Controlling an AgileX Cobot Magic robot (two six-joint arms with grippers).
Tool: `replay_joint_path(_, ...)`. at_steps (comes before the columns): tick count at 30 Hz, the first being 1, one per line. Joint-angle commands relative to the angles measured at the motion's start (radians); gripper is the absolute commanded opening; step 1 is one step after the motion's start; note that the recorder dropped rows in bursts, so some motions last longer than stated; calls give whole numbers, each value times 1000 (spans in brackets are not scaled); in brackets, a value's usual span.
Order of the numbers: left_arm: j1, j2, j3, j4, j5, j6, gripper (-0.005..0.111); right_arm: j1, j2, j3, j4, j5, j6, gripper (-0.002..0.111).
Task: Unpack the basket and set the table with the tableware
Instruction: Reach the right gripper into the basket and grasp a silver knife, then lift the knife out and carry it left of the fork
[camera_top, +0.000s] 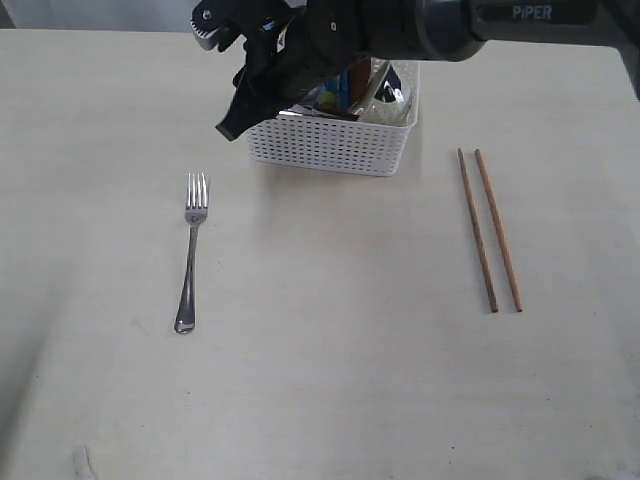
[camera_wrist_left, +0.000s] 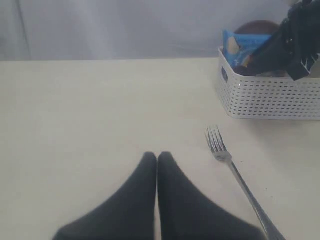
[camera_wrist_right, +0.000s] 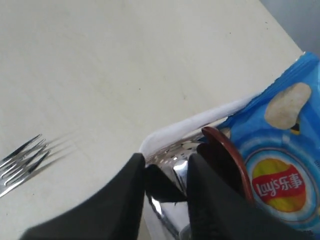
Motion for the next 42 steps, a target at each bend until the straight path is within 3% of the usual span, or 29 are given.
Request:
replay_joint_path(1, -8, -3, 3, -1, -2, 1, 0, -4, 0, -4, -50, 5, -1, 13)
replay_joint_path(4, -8, -3, 3, -1, -2, 1, 0, -4, 0, -4, -92, 5, -1, 0)
replay_joint_path(18, -8, -3, 3, -1, -2, 1, 0, -4, -103, -67, -150, 13, 1, -1)
replay_joint_path(32, -8, -3, 3, -1, -2, 1, 0, 5, -285, -95, -142, 147, 3, -1)
replay_joint_path(38, -8, -3, 3, -1, -2, 1, 0, 34, -349, -95, -75, 194, 1, -1)
replay_joint_path(42, -8, -3, 3, -1, -2, 1, 0, 70, -366, -95, 66, 228, -1, -1)
